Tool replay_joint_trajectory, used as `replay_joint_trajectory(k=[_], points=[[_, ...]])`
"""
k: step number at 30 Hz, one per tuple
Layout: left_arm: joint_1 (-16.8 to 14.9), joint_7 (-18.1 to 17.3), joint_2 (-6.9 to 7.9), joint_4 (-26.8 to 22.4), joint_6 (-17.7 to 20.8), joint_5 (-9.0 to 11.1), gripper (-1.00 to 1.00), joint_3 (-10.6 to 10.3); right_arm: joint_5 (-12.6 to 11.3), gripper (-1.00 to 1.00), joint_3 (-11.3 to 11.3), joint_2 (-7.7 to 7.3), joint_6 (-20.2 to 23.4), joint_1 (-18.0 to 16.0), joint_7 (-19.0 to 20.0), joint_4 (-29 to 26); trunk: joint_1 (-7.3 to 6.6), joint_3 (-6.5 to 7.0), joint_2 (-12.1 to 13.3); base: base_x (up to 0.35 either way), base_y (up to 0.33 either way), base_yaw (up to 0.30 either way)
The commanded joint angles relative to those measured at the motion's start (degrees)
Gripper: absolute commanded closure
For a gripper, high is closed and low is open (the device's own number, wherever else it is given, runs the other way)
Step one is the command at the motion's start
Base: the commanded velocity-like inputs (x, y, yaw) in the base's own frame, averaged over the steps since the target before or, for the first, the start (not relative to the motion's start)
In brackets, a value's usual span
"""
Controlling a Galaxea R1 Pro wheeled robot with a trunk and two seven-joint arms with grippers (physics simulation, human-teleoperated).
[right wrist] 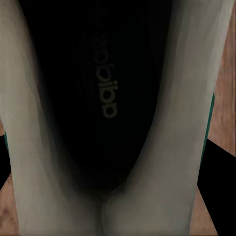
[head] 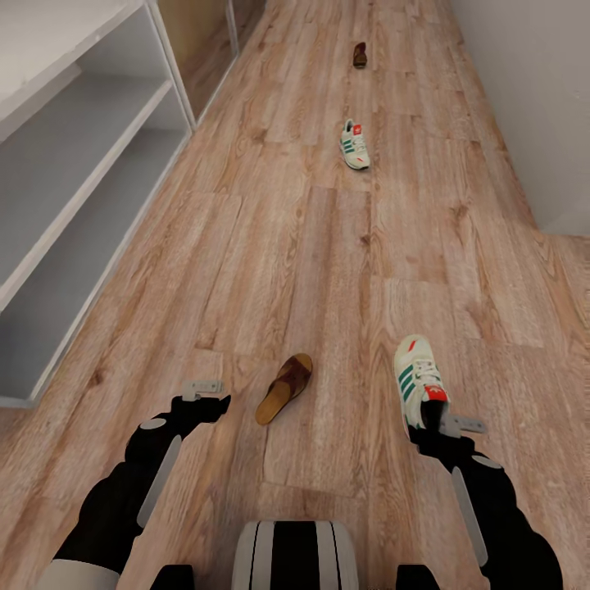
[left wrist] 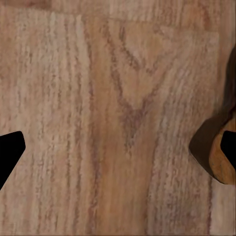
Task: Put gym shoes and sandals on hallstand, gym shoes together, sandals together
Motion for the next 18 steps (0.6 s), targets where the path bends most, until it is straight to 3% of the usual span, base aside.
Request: replay_joint_trajectory(k=[1,9,18], points=[[-0.01,0.17,0.05,-0.07,0.33,0.56,-1.0,-0.05,0.06,1.0,0.02,0.01,0.33,-0.03,-0.02,-0.14,-0.01,0.02,-0.01,0.0,0.0,-0.255],[-0.01,0.17,-0.58,-0.19,3.8,0.43,-1.0,-0.12,0.06,1.0,-0.05,0.05,3.08,-0.03,0.04,-0.4,-0.01,0.34,-0.01,0.0,0.0,-0.275],[-0.01,0.17,-0.72,-0.21,4.29,0.35,-1.0,-0.13,0.13,1.0,-0.08,-0.02,5.66,-0.03,0.04,-2.44,-0.01,0.59,-0.01,0.0,0.0,-0.285]])
